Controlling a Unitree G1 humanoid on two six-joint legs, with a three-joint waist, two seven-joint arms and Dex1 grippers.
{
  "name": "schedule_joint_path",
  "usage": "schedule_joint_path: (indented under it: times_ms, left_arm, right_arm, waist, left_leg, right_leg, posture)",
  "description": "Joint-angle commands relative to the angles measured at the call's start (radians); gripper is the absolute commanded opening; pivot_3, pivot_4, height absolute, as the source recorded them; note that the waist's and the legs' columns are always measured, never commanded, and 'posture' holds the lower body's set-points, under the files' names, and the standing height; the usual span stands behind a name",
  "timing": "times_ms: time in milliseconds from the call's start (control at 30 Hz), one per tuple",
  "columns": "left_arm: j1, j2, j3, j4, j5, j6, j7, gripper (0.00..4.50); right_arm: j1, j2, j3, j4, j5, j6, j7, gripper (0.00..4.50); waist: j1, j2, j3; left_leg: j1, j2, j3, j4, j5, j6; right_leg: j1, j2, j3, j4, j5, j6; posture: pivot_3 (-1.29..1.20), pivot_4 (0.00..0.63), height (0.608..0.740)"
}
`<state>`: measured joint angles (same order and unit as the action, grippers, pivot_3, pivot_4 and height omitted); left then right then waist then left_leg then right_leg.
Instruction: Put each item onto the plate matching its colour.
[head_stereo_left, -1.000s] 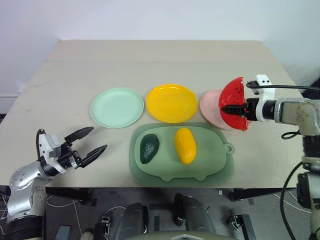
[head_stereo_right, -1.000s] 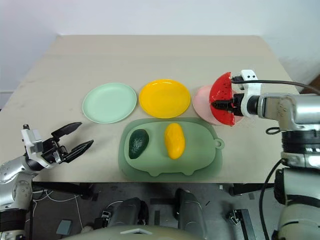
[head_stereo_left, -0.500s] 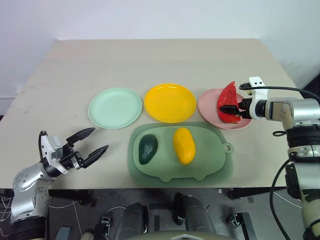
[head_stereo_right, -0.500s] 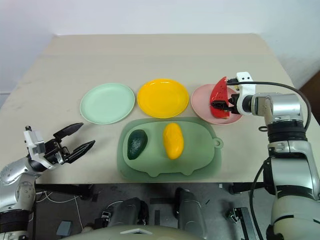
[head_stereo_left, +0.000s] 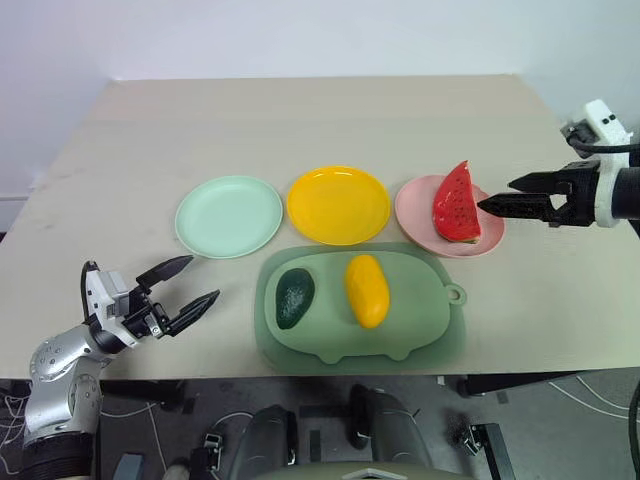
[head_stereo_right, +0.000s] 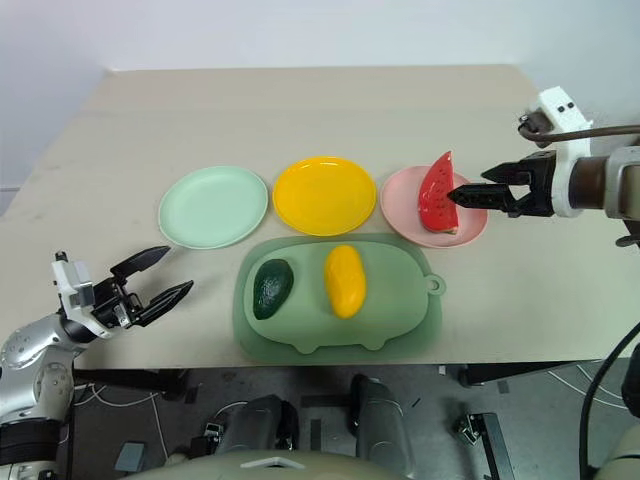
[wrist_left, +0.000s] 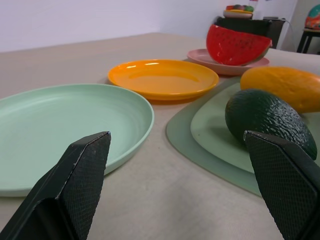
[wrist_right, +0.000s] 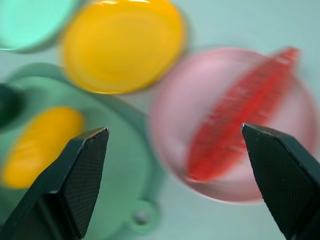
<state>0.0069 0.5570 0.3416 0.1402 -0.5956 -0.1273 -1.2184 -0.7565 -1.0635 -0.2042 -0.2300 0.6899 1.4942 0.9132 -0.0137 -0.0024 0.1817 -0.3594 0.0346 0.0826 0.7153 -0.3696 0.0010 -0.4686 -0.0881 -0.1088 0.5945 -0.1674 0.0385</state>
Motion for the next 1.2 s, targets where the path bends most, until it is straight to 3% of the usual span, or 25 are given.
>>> schedule_joint_path:
  times_ms: [33, 333, 700, 933, 1200]
  left_arm:
    - [-0.022, 0.016, 0.006, 0.003, 0.004, -0.013, -0.008, 4.5]
    - [-0.027, 0.019, 0.005, 0.002, 0.001, -0.017, -0.017, 4.5]
    - [0.008, 0.028, 0.001, -0.008, -0.011, -0.03, -0.095, 4.5]
    - [-0.001, 0.018, -0.013, -0.017, -0.008, -0.018, -0.087, 4.5]
    - [-0.004, 0.018, -0.015, -0.025, -0.007, -0.01, -0.078, 4.5]
  right_arm:
    - [-0.006, 0.11, -0.04, -0.116, 0.133, 0.117, -0.094, 4.46]
    - [0.062, 0.381, 0.048, -0.141, 0.351, 0.12, -0.577, 4.46]
    - [0.156, 0.505, 0.11, -0.103, 0.579, 0.12, -1.024, 4.46]
    - [0.198, 0.561, 0.137, -0.093, 0.682, 0.12, -1.211, 4.46]
    - [0.191, 0.596, 0.196, -0.08, 0.697, 0.12, -1.283, 4.46]
  waist:
    - [0.001, 0.0, 0.0]
    - [0.002, 0.0, 0.0]
    - [0.001, -0.001, 0.0]
    - [0.003, -0.001, -0.001]
    - [0.004, -0.002, -0.001]
  left_leg:
    - [0.0, 0.0, 0.0, 0.0, 0.0, 0.0]
    - [-0.001, -0.002, 0.0, 0.001, 0.0, 0.0]
    - [-0.001, -0.001, 0.0, 0.0, 0.0, 0.0]
    - [0.0, -0.001, -0.001, 0.0, 0.0, 0.001]
    - [0.001, -0.001, -0.001, 0.0, 0.0, 0.001]
  right_leg:
    - [0.0, 0.0, 0.0, 0.0, 0.0, 0.0]
    - [0.0, -0.002, 0.0, 0.0, 0.001, 0.0]
    - [0.0, -0.001, 0.0, 0.0, 0.0, 0.0]
    - [0.002, -0.001, 0.0, 0.0, 0.0, 0.0]
    - [0.003, -0.001, 0.0, 0.0, 0.0, 0.0]
  posture:
    - [0.0, 0.15, 0.733]
    - [0.0, 0.15, 0.733]
    - [0.0, 0.15, 0.733]
    - [0.0, 0.15, 0.733]
    - [0.0, 0.15, 0.733]
